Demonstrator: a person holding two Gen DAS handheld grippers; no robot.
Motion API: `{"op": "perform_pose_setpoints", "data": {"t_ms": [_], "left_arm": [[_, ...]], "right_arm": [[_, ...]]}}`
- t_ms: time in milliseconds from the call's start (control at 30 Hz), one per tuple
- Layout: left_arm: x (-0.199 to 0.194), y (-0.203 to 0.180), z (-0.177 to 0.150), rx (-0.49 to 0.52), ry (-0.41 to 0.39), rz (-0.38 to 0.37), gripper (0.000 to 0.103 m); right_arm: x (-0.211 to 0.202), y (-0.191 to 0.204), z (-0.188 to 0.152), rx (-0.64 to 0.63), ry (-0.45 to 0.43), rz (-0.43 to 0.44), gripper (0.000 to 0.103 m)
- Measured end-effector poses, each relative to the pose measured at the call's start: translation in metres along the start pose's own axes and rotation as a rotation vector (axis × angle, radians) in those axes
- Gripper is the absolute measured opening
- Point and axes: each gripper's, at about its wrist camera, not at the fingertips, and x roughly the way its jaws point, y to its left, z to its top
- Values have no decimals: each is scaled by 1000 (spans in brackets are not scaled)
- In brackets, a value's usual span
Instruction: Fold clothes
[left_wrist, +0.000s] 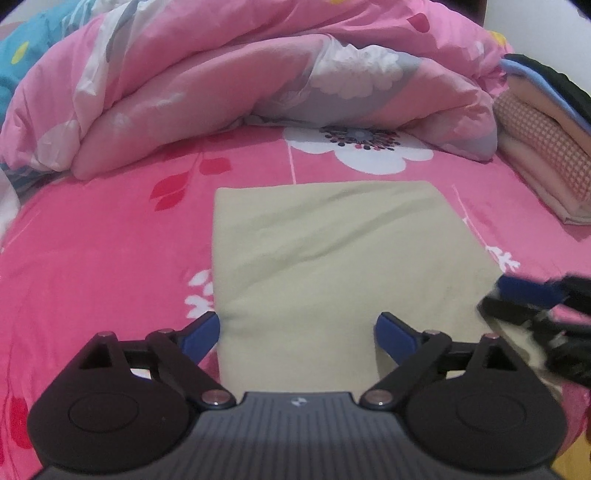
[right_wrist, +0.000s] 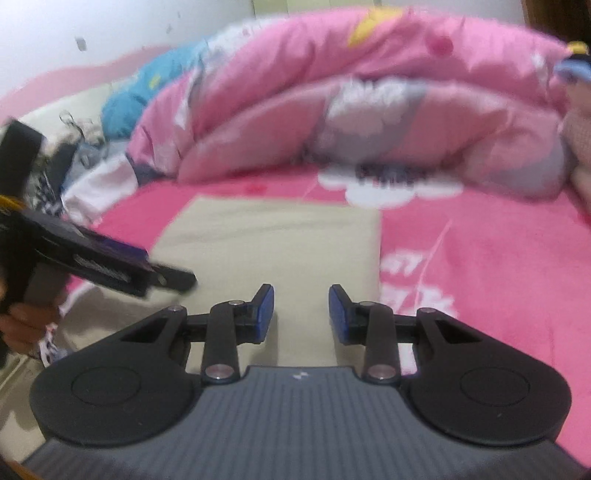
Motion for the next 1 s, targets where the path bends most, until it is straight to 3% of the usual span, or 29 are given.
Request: {"op": "perform_pose_setpoints", "data": {"t_ms": [533,800,1000], "left_arm": [[4,-2,-1,7,5,16,96],[4,-2,-2,4,10,22,97],[4,-3,-5,17,-10,45,103]], "right_arm": [[8,3,-14,-12,-1,-6,33],[8,7,-17,-32,-8,-3,41],[8,8,-17,-29,-14,0,41]]}}
